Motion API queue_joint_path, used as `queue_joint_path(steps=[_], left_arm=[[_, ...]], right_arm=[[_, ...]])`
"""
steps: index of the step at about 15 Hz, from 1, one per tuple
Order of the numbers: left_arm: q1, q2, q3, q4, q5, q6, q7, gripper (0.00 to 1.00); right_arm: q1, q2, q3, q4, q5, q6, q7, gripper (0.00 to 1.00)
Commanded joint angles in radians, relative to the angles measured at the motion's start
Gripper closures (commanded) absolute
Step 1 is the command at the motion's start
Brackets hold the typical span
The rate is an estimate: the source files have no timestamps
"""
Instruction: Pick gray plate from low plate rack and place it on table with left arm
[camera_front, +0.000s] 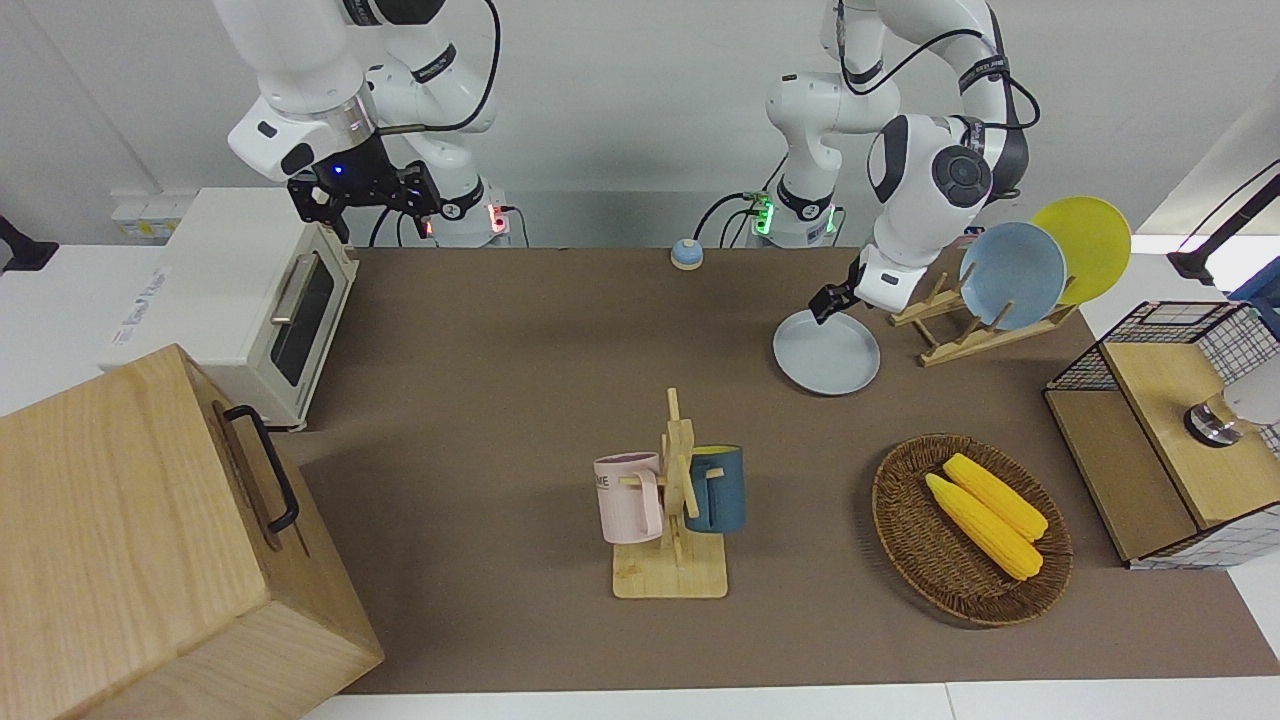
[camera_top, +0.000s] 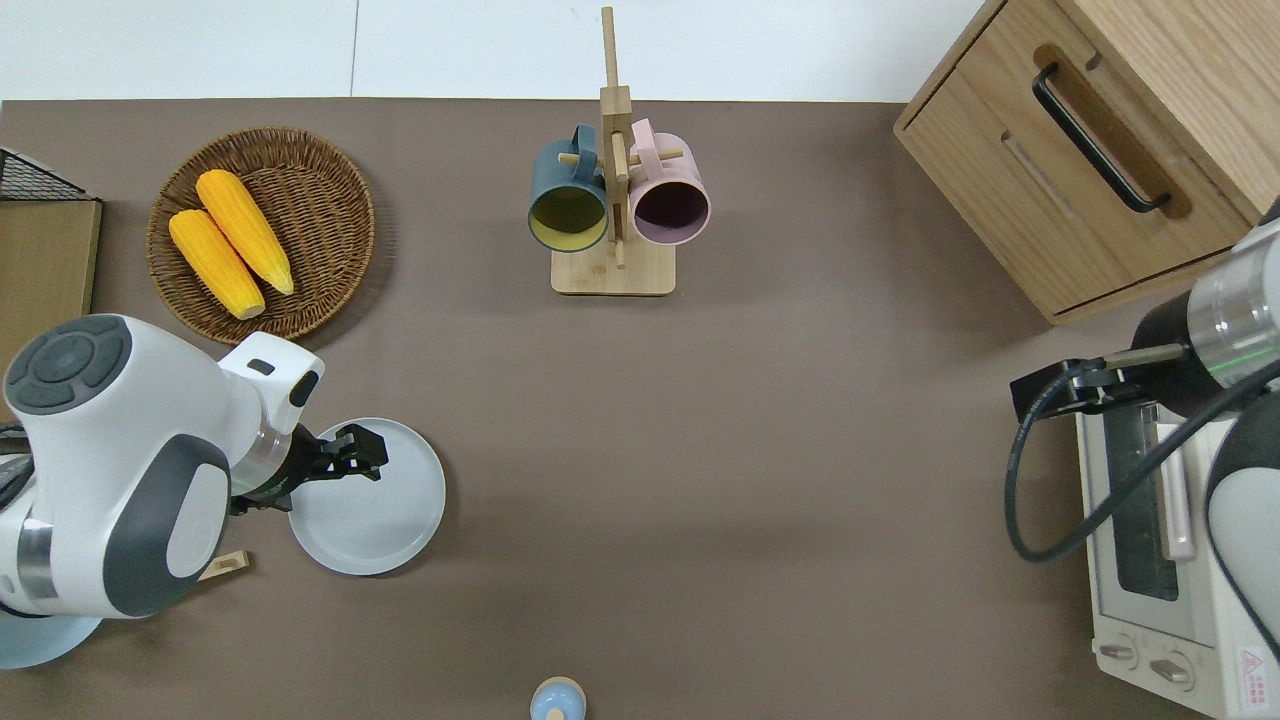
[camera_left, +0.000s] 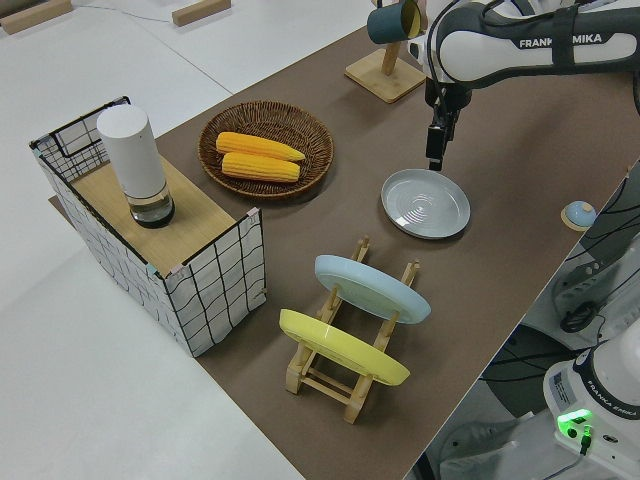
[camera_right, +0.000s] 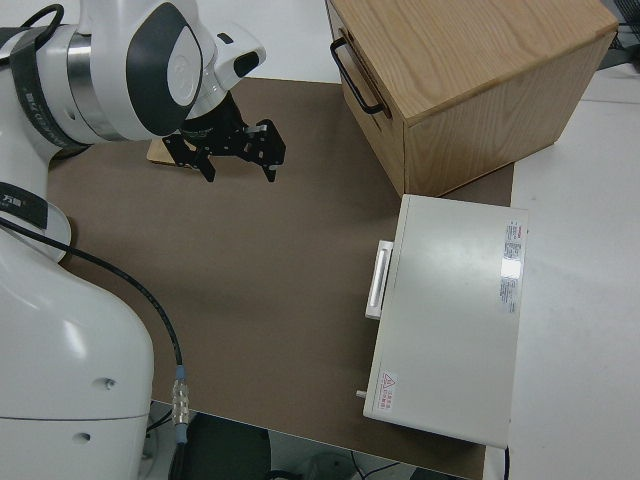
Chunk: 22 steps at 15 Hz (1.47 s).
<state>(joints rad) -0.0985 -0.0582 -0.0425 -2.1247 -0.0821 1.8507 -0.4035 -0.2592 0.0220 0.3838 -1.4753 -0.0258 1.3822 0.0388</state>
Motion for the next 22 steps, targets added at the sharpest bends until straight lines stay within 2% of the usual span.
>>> queue_joint_path(steps=[1, 5, 8, 10, 12, 15, 22], left_arm=[[-0.01, -0.011, 0.004, 0.026, -0.001, 0.002, 0.009, 0.01], [-0.009, -0.015, 0.006, 0.129, 0.001, -0.013, 0.028, 0.01], [-0.003, -0.017, 0.021, 0.222, -0.002, -0.031, 0.135, 0.01], [-0.001, -0.018, 0.041, 0.302, 0.03, -0.115, 0.193, 0.01], [-0.003, -0.02, 0.041, 0.35, 0.096, -0.148, 0.236, 0.01], [-0.003, -0.02, 0.052, 0.454, 0.091, -0.221, 0.244, 0.01], [-0.004, -0.02, 0.049, 0.483, 0.087, -0.251, 0.284, 0.01]], right_arm=[[-0.023, -0.002, 0.02, 0.007, -0.006, -0.012, 0.012, 0.017], [-0.023, -0.002, 0.021, 0.006, -0.006, -0.011, 0.012, 0.017], [-0.023, -0.002, 0.02, 0.007, -0.006, -0.011, 0.012, 0.017], [-0.023, -0.002, 0.021, 0.006, -0.006, -0.011, 0.012, 0.017], [-0.023, -0.002, 0.021, 0.006, -0.006, -0.011, 0.012, 0.017], [-0.023, -0.002, 0.021, 0.007, -0.006, -0.011, 0.012, 0.017], [-0.023, -0.002, 0.02, 0.007, -0.006, -0.012, 0.012, 0.017]])
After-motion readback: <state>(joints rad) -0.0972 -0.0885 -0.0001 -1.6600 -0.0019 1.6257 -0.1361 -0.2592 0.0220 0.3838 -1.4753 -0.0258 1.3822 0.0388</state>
